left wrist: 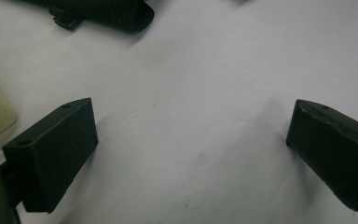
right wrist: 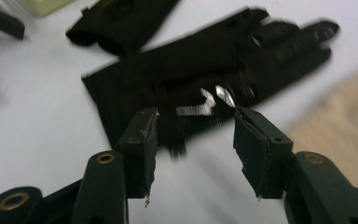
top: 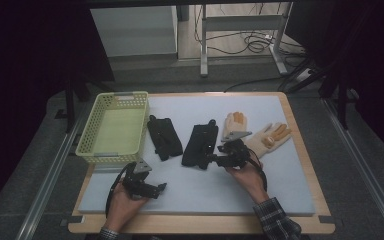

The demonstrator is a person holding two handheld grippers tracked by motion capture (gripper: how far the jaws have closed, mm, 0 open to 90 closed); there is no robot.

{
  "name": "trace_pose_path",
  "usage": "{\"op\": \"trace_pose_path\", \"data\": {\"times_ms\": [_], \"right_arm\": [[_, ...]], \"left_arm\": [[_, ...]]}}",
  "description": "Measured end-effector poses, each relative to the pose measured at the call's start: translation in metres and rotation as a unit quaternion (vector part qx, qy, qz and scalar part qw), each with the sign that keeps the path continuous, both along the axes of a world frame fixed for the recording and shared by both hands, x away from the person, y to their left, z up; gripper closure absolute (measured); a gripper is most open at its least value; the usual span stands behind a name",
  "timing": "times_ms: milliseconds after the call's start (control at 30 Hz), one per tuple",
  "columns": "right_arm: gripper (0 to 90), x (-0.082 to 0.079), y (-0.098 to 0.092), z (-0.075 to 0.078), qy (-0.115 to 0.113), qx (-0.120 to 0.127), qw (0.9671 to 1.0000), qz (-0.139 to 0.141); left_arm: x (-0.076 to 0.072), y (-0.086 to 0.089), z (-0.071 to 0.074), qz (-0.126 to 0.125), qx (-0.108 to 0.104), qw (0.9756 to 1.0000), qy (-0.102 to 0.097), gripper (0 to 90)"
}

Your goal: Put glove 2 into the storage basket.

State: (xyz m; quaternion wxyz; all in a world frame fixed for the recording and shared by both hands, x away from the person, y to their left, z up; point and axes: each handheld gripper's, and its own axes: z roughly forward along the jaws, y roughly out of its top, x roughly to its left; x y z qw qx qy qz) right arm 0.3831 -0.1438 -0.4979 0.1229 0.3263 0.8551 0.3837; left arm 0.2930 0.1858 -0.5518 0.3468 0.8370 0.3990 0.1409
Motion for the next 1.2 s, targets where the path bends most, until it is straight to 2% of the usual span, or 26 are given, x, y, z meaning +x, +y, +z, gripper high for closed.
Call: {"op": "trace_pose_path", "data": {"times_ms": [33,67,167,200,267,300,333,367,400,433,500,667,700,767,867,900,933,1067,1100,1133,1167,1200], "right_arm": [[48.8,0.009,0.012,0.001,-0.001,0.0,1.0,0.004],[48.8,0.009,0.012,0.001,-0.001,0.0,1.0,0.004],[47.6,0.024,0.032,-0.001,-0.003,-0.013,0.9999,0.0],[47.6,0.024,0.032,-0.001,-0.003,-0.013,0.9999,0.0],[39.5,0.033,0.039,-0.006,0.003,-0.015,0.9998,-0.01],[37.5,0.04,0.045,-0.012,0.014,-0.022,0.9995,-0.018],[37.5,0.04,0.045,-0.012,0.014,-0.022,0.9995,-0.018],[34.0,0.046,0.051,-0.018,0.016,-0.028,0.9992,-0.025],[34.0,0.046,0.051,-0.018,0.016,-0.028,0.9992,-0.025],[32.9,0.051,0.056,-0.026,0.023,-0.038,0.9986,-0.027],[33.6,0.053,0.057,-0.028,0.026,-0.032,0.9987,-0.03],[70.6,0.052,0.054,-0.027,0.029,-0.032,0.9985,-0.033],[82.3,0.053,0.052,-0.027,0.048,-0.016,0.9986,-0.016],[83.7,0.052,0.052,-0.028,0.045,-0.007,0.9988,-0.019],[84.8,0.049,0.054,-0.027,0.029,-0.019,0.9993,-0.011],[85.0,0.046,0.054,-0.021,0.021,-0.021,0.9995,-0.009],[85.0,0.046,0.054,-0.021,0.021,-0.021,0.9995,-0.009],[85.0,0.036,0.045,-0.004,0.009,-0.008,0.9999,0.002],[85.0,0.028,0.041,0.004,0.008,-0.004,0.9999,0.007],[85.0,0.028,0.041,0.004,0.008,-0.004,0.9999,0.007],[85.0,0.014,0.037,0.013,0.005,-0.004,0.9998,0.018],[85.0,0.014,0.037,0.013,0.005,-0.004,0.9998,0.018]], "left_arm": [[0.0,0.0,0.0,0.0,0.0,1.0,0.0,1.9],[0.0,0.0,0.0,0.0,0.0,1.0,0.0,1.9],[0.0,0.0,0.0,0.0,0.0,1.0,0.0,1.9],[0.0,0.0,0.0,0.0,0.0,1.0,0.0,1.9],[0.0,0.0,0.0,0.0,0.0,1.0,0.0,1.9],[0.0,0.0,0.0,0.0,0.0,1.0,0.0,1.9],[0.0,0.0,0.0,0.0,0.0,1.0,0.0,1.9],[0.0,0.0,0.0,0.0,-0.001,1.0,0.0,1.9],[0.0,0.0,0.0,0.0,0.0,1.0,0.0,1.9],[0.0,0.0,0.0,0.0,0.0,1.0,0.0,1.9],[0.0,0.0,0.0,0.0,0.0,1.0,0.0,1.9],[0.0,0.0,0.0,0.0,0.0,1.0,0.0,1.9],[0.0,0.0,0.0,0.0,0.0,1.0,0.0,1.8],[0.0,0.0,0.0,0.0,0.0,1.0,0.0,1.9],[0.0,0.0,0.0,0.0,0.0,1.0,0.0,1.9],[0.0,0.0,0.0,0.0,0.0,1.0,0.0,1.9],[0.0,0.0,0.0,0.0,-0.001,1.0,0.0,1.9],[0.0,0.0,0.0,0.0,0.0,1.0,0.0,1.9],[0.0,0.0,0.0,0.0,-0.001,1.0,0.0,1.9],[0.0,0.0,0.0,0.0,-0.001,1.0,0.0,1.9],[0.0,0.0,0.0,0.0,0.0,1.0,0.0,1.9],[0.0,0.0,0.0,0.0,0.0,1.0,0.0,1.9]]}}
